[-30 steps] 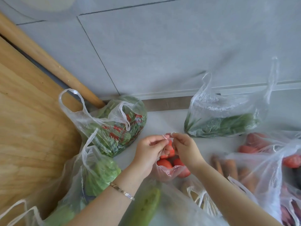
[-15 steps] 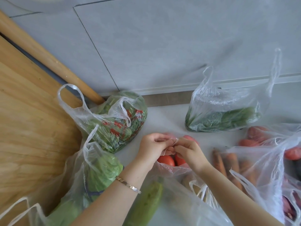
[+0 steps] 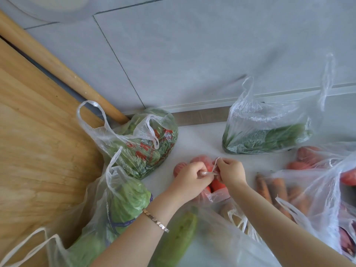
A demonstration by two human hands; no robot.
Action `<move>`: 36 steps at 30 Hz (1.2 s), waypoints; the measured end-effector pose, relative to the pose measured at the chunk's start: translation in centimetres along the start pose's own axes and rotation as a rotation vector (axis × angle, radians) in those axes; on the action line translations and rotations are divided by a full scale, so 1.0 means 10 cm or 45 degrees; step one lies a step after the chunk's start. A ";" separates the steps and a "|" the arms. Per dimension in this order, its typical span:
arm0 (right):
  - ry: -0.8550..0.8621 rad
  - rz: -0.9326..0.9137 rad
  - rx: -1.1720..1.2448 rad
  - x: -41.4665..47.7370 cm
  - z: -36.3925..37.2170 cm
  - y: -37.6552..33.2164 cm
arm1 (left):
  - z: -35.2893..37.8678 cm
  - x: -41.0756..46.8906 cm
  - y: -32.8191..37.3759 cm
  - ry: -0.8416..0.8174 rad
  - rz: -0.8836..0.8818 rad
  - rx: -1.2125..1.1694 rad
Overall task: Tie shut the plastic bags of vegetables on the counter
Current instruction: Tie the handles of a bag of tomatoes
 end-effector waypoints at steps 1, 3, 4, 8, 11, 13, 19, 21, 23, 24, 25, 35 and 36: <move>-0.041 0.011 -0.023 0.02 0.01 -0.01 | -0.02 0.00 0.01 0.096 0.060 0.053; -0.127 0.045 -0.039 0.04 0.03 -0.03 | -0.07 0.00 0.02 0.255 0.141 0.010; -0.136 0.034 -0.053 0.04 0.02 -0.05 | -0.08 0.00 0.02 0.288 0.157 -0.051; -0.187 -0.339 -0.179 -0.01 -0.05 -0.14 | -0.07 0.04 -0.01 0.338 0.085 -0.274; -0.390 -0.418 -0.008 -0.15 -0.09 -0.18 | -0.11 0.12 -0.04 0.394 -0.010 -0.443; -0.477 -0.372 0.181 -0.18 -0.11 -0.14 | -0.13 0.15 -0.04 0.380 -0.060 -0.477; -0.403 -0.511 0.420 -0.20 -0.12 -0.11 | -0.05 0.15 -0.02 0.259 -0.171 -0.658; -0.279 -0.546 0.317 -0.17 -0.11 -0.10 | -0.03 0.14 -0.05 0.232 -0.186 -0.726; -0.190 -0.596 0.141 -0.14 -0.11 -0.12 | -0.02 0.13 -0.08 0.215 -0.198 -0.783; -0.196 -0.645 0.054 -0.14 -0.12 -0.13 | -0.02 0.12 -0.09 0.222 -0.204 -0.796; -0.231 -0.701 -0.021 -0.14 -0.12 -0.14 | -0.04 0.12 -0.11 0.242 -0.216 -0.811; -0.331 -0.307 -0.105 -0.07 -0.49 0.27 | -0.54 0.40 -0.54 0.638 -0.326 -0.291; -0.313 -0.240 -0.144 -0.09 -0.53 0.40 | -0.57 0.42 -0.64 0.650 -0.395 -0.228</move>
Point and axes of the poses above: each hand's wrist, its own x-axis towards the middle knuckle, its own z-axis out of the palm, y = z × x, the point moved 2 cm from there along x, towards the middle knuckle, and after that the axes turned 13 degrees about -z, right-handed, at the moved point
